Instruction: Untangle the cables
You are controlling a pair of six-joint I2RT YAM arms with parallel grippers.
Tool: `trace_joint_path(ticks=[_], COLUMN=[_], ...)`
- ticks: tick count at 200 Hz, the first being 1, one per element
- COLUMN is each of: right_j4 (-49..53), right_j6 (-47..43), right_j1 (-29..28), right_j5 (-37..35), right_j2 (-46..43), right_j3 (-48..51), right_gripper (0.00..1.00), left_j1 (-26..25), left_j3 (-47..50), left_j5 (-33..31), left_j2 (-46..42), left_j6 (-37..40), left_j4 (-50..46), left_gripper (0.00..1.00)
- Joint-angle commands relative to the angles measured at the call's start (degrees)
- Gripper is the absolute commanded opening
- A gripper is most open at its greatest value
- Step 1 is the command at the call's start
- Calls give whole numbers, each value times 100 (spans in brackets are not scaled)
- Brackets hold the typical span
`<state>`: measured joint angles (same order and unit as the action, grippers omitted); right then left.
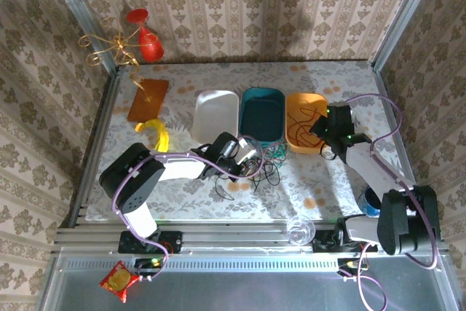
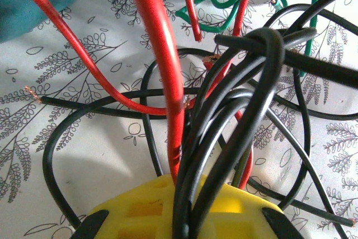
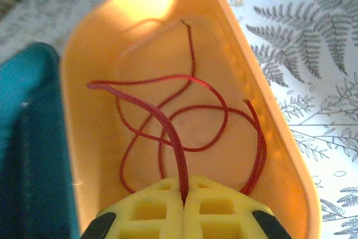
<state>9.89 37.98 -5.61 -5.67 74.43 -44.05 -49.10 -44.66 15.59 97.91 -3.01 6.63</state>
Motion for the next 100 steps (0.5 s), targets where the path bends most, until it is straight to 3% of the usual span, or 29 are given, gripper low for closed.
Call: trace_joint_path(ticks=[1, 13, 26, 40, 68, 100], right_j4=[296, 299, 424, 627, 681, 690], right_j6=[28, -50, -60, -37, -45, -68], right_j1=[42, 42, 42, 42, 40, 24], right_j5=[-122, 80, 225, 230, 23, -224], right_j2=[447, 711, 870, 926, 581, -159], right_j3=[-305, -449, -636, -819, -853, -701], right_gripper=[7, 14, 35, 48, 57, 60], left_j1=[-46, -47, -53, -62, -73, -73], left_j3=[-43, -34, -25, -8, 27, 65], left_j5=[-65, -77, -122, -161, -180, -180], left_j2=[88, 72, 54, 27, 9, -9], left_j6=[57, 59, 64, 85, 88, 92], left_j4=[-169, -168, -179, -170, -135, -68], left_gripper=[0, 0, 0, 0, 0, 0])
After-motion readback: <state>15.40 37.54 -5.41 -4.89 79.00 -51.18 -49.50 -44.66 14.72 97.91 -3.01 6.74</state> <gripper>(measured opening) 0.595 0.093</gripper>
